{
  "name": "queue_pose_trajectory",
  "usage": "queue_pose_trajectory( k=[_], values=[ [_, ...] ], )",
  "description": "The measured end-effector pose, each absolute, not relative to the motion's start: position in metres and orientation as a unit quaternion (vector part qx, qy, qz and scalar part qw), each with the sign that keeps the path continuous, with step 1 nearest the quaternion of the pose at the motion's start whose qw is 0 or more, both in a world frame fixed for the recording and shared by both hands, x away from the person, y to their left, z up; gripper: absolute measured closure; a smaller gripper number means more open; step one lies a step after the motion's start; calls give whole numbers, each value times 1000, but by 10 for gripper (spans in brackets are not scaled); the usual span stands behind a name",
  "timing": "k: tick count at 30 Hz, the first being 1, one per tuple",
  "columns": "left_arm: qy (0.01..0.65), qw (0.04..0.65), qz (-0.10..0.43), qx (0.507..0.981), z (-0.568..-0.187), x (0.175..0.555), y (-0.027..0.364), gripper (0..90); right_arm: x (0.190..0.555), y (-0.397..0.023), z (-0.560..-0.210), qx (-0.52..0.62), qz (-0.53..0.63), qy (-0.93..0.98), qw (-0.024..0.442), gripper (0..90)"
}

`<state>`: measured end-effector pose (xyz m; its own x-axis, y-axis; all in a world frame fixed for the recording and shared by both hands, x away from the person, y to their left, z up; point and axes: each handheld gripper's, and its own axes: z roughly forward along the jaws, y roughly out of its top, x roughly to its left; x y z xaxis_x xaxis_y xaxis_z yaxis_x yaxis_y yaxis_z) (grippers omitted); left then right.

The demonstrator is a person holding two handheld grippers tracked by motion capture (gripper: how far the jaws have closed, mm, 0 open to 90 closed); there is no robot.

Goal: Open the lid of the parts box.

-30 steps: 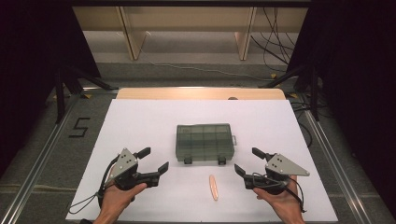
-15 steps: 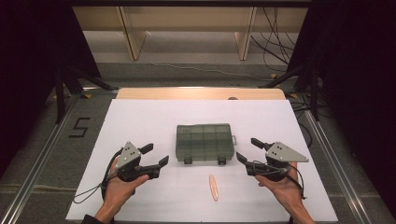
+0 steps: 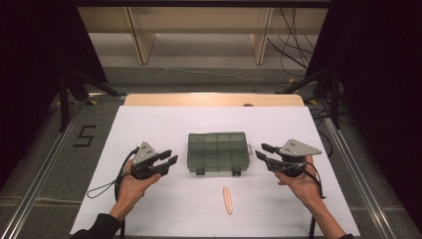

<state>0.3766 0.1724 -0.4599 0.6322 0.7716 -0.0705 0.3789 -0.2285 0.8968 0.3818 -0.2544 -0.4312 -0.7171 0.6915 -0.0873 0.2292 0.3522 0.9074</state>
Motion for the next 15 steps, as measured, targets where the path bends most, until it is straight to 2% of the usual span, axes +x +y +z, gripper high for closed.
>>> queue_pose_trajectory(
  k=[4,7,10,15],
  values=[
    [369,486,210,764,-466,385,173,827,393,-255,-438,283,474,806,216,805],
    [363,482,207,770,-469,389,171,896,400,-255,-444,276,456,819,211,858],
    [348,467,197,789,-476,395,166,900,406,-255,-450,271,441,831,204,895],
    [333,454,192,804,-482,399,158,900,413,-253,-460,263,417,848,193,900]
  ],
)
